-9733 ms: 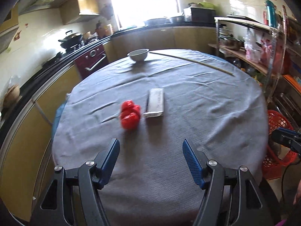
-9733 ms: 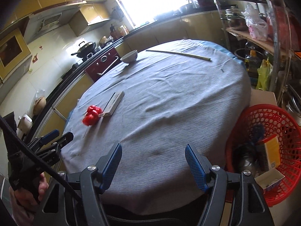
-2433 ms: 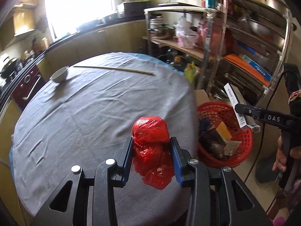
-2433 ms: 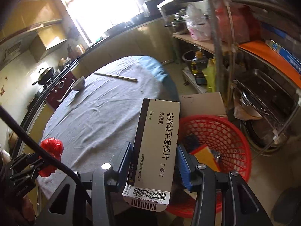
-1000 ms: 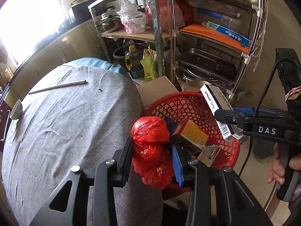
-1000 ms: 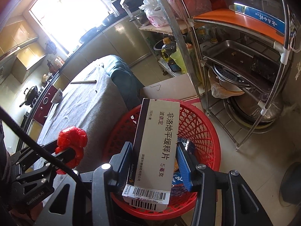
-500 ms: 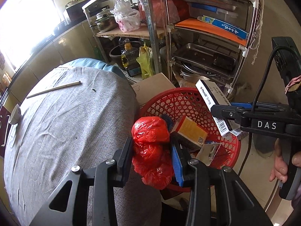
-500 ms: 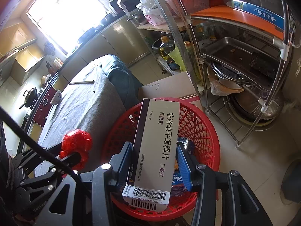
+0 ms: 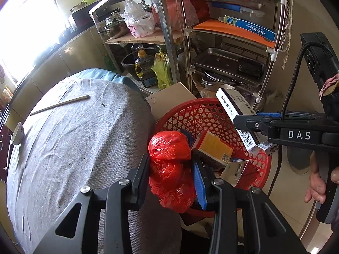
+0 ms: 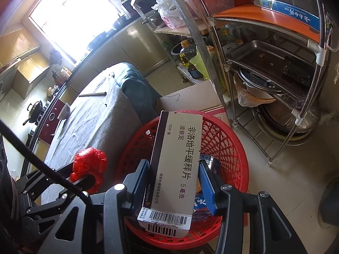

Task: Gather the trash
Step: 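Open both tools to drop the bag and box into the basket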

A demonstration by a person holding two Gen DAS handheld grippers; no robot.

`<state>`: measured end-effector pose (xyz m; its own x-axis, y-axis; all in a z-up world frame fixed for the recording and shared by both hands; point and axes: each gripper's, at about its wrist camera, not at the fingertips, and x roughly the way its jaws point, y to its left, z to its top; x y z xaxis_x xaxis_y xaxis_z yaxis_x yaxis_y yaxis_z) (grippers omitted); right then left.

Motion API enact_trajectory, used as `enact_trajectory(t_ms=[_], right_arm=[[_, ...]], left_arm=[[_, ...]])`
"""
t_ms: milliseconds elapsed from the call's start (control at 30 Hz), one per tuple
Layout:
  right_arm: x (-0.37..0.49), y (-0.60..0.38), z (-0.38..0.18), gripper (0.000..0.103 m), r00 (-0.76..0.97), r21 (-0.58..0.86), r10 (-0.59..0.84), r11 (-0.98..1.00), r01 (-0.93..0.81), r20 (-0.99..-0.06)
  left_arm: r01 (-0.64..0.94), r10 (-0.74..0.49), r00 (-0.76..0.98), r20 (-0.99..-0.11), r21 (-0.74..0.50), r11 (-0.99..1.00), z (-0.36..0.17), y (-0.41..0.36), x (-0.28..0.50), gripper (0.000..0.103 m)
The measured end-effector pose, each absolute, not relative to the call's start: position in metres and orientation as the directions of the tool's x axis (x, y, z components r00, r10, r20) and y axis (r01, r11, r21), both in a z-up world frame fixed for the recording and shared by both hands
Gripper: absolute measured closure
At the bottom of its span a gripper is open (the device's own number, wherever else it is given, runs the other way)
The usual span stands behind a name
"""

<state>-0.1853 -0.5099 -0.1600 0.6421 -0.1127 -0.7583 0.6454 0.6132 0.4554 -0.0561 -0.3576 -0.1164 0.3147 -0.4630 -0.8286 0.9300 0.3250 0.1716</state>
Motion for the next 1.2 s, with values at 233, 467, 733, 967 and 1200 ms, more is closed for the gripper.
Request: enact_trajectory(t_ms=[233,467,733,967,1200], right_arm=[[-0.187,-0.512,-0.161,0.052,0.646,0.461,-0.114,0.609,0.646,-0.755],[-0.188,-0.514,-0.164,0.052,0.646,0.476,-0.098,0.595,0.648,-0.757],[-0.193,-0.517,-0.164,0.052,0.646,0.48,-0.115,0.575,0.663,-0.755],[-0.192,-0.516,-0.159,0.052,0.649,0.488,-0.11,0.569,0.662,-0.752],[-0.179,-0.503,-0.147,0.052,0.657,0.481,-0.096,0.604,0.635,-0.747]], left_arm=[[0.933,-0.461,0.318,-0.829,0.187,0.307,-0.118,-0.36,-0.061,0.063],[0.931,-0.457,0.33,-0.826,0.206,0.301,-0.12,-0.362,-0.062,0.062],[0.925,-0.46,0.347,-0.818,0.216,0.312,-0.118,-0.359,-0.062,0.045],[0.89,-0.429,0.427,-0.796,0.287,0.353,-0.111,-0.35,-0.06,0.044],[0.814,-0.402,0.52,-0.754,0.295,0.499,-0.088,-0.3,-0.033,0.027]])
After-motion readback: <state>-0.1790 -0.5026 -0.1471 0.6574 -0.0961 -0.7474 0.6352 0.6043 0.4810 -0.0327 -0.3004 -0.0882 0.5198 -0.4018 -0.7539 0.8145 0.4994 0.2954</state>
